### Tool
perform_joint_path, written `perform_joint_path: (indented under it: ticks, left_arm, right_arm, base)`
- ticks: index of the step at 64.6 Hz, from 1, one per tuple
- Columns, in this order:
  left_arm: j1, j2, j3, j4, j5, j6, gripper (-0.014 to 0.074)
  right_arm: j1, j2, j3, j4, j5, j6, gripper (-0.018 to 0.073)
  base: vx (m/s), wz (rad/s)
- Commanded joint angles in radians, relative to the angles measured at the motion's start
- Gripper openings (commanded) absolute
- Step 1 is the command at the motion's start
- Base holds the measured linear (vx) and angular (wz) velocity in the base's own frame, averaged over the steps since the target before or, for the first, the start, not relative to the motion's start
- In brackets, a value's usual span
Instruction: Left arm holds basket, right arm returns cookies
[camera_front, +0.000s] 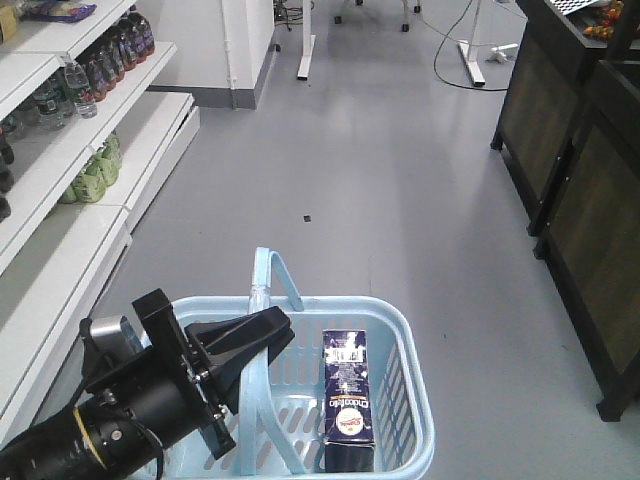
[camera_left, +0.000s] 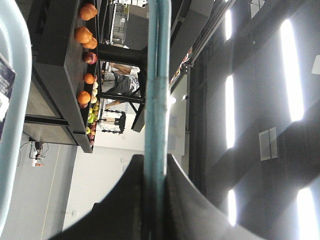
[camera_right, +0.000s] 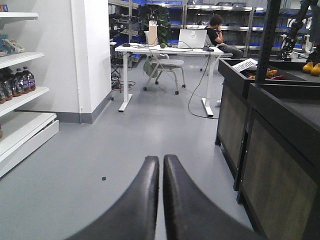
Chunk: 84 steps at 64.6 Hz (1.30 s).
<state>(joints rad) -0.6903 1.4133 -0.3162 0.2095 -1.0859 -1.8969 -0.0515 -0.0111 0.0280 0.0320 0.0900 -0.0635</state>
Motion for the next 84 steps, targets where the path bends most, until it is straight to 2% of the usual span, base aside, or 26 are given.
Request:
perform_joint_path:
  ticks: [1,42,84]
  left_arm:
    - [-0.007,-0.032,-0.027,-0.019,-0.287,0.000,0.0000]
    - [-0.007,-0.032,-0.027,-0.019,-0.287,0.000,0.0000]
    - [-0.007,-0.032,-0.027,-0.019,-0.287,0.000,0.0000]
  right_arm:
    - [-0.008,-0.012,0.019,0.000,-0.072,-0.006,-0.0010]
    - [-0.008,-0.012,0.019,0.000,-0.072,-0.006,-0.0010]
    - [-0.008,-0.012,0.019,0.000,-0.072,-0.006,-0.0010]
  base:
    - [0.04,-0.05]
    - [0.10,-0.05]
    - [0.24,-0.01]
